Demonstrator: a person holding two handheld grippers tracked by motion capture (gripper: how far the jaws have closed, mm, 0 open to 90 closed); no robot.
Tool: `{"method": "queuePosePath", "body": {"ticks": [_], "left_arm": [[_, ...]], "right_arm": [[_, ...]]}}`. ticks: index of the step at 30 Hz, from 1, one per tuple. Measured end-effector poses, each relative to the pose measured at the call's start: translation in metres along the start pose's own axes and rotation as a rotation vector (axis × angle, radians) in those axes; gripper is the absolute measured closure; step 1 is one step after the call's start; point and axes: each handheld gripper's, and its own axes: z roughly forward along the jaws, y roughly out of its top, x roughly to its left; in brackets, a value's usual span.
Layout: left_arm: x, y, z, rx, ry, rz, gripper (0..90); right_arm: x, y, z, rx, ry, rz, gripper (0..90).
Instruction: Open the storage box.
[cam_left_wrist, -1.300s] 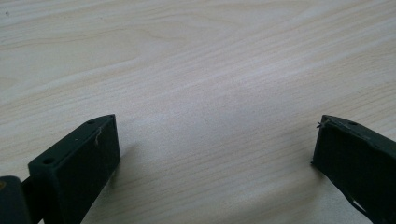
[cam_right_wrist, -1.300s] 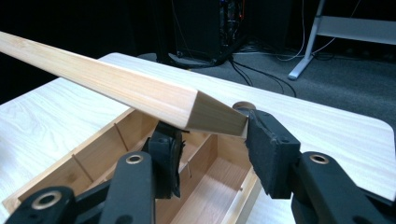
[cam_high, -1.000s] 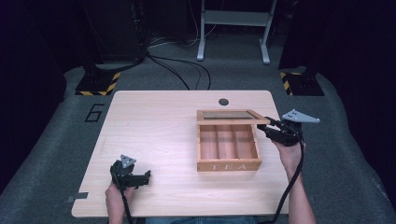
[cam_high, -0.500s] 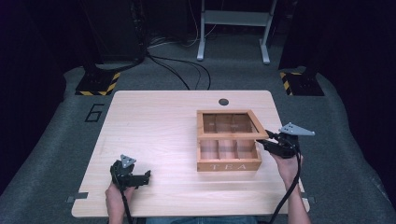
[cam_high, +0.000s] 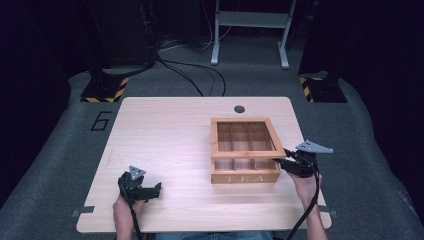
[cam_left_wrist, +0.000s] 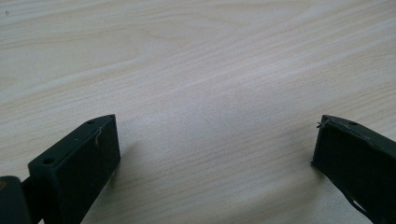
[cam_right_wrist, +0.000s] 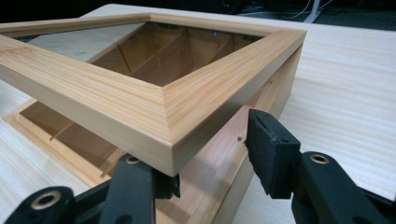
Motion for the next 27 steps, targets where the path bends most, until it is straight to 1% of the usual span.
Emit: {"method": "queuePosePath", "body": {"ticks": [1,4,7,9,15,22,24,27], "left_arm": [[0.000,0.000,0.000,-0.005,0.003,-0.002,0.4],[0.000,0.000,0.000,0.002,0.001,0.003,0.4],[-0.001,0.000,0.000,-0.004,0.010,0.006,0.4],[0.000,0.000,0.000,0.002,0.003,0.005,0.4],[0.000,0.000,0.000,0.001,0.000,0.003,0.4],[0.000,0.000,0.000,-0.001,0.004,0.008,0.4],[0.000,0.000,0.000,-0.001,0.004,0.008,0.4],[-0.001,0.000,0.000,-0.006,0.008,0.007,0.4]], "right_arm": [[0.001,-0.001,0.000,0.007,0.001,-0.003,54.0],[0.006,-0.004,0.000,0.037,-0.002,-0.015,53.9],[0.007,-0.007,0.000,0.053,0.004,-0.018,52.0],[0.006,-0.010,-0.001,0.059,0.009,-0.007,50.1],[0.005,-0.018,-0.003,0.070,0.012,0.000,47.7],[0.006,-0.022,-0.003,0.079,0.017,-0.013,46.4],[0.006,-0.023,-0.003,0.088,0.021,-0.010,45.9],[0.007,-0.024,-0.003,0.102,0.020,-0.020,45.5]]}}
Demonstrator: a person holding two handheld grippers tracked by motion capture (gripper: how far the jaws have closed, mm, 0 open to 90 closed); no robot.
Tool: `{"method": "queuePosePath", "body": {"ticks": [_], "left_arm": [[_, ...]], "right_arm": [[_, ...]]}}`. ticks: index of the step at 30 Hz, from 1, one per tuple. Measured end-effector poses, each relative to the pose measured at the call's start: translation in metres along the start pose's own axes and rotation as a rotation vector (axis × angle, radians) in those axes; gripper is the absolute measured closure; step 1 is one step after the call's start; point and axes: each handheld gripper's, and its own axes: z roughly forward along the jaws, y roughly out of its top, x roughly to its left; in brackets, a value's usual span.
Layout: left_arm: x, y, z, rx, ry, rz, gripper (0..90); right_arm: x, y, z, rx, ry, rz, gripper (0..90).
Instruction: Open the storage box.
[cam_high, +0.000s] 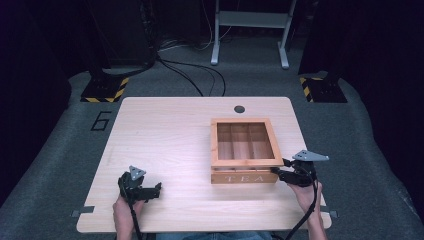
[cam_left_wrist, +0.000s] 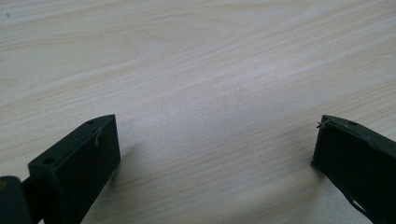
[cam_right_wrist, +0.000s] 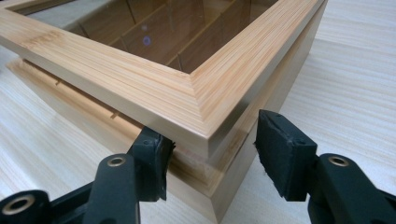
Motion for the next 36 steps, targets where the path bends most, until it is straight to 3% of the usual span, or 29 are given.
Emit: {"method": "queuePosePath", "body": {"ticks": [13,16,19,23,25,30,31,36], "left_arm": [[0.000,0.000,0.000,0.005,-0.002,0.003,0.4],[0.000,0.000,0.000,-0.001,-0.001,0.000,0.4],[0.000,0.000,0.000,0.000,-0.002,0.000,0.4],[0.000,0.000,0.000,0.002,-0.004,0.001,0.4],[0.000,0.000,0.000,0.003,-0.006,0.001,0.4],[0.001,0.000,0.000,0.007,-0.013,0.001,0.4],[0.001,0.000,0.000,0.006,-0.012,0.002,0.4],[0.001,0.000,0.000,0.004,-0.010,0.003,0.3]], "right_arm": [[-0.002,-0.010,-0.005,0.033,0.022,0.013,39.2],[0.000,-0.018,-0.003,0.056,0.022,0.017,34.6],[-0.001,-0.024,-0.005,0.044,0.019,0.038,29.1],[-0.001,-0.033,-0.008,0.045,-0.023,0.035,19.1],[-0.003,-0.046,-0.007,0.070,-0.056,0.038,14.7],[-0.012,-0.071,-0.002,0.136,-0.105,0.054,13.4],[-0.012,-0.074,-0.004,0.123,-0.129,0.045,13.3],[-0.013,-0.076,-0.006,0.134,-0.152,0.030,11.6]]}}
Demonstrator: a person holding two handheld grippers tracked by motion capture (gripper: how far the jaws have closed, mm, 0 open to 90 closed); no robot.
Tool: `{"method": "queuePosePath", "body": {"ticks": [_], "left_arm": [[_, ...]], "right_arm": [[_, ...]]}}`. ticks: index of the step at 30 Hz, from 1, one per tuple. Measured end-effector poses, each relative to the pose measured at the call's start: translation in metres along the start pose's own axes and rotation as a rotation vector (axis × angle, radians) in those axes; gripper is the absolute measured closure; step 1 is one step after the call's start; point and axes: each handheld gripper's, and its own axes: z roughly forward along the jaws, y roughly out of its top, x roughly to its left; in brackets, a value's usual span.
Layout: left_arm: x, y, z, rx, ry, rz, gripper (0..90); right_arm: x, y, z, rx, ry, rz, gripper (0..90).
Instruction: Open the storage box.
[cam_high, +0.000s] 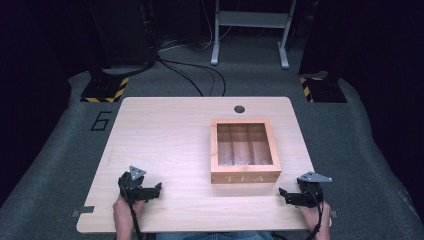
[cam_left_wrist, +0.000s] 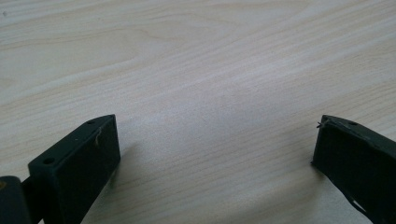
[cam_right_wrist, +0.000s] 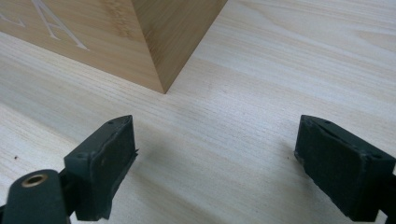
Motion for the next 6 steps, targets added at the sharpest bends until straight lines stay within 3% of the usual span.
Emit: {"method": "queuePosePath", "body": {"ticks": [6], "left_arm": [[0.0001,0.0001,0.0003,0.001,-0.001,-0.008,0.3]], "right_arm": [[0.0022,0.0000,0.0030,-0.004,-0.038,-0.006,10.4]]}}
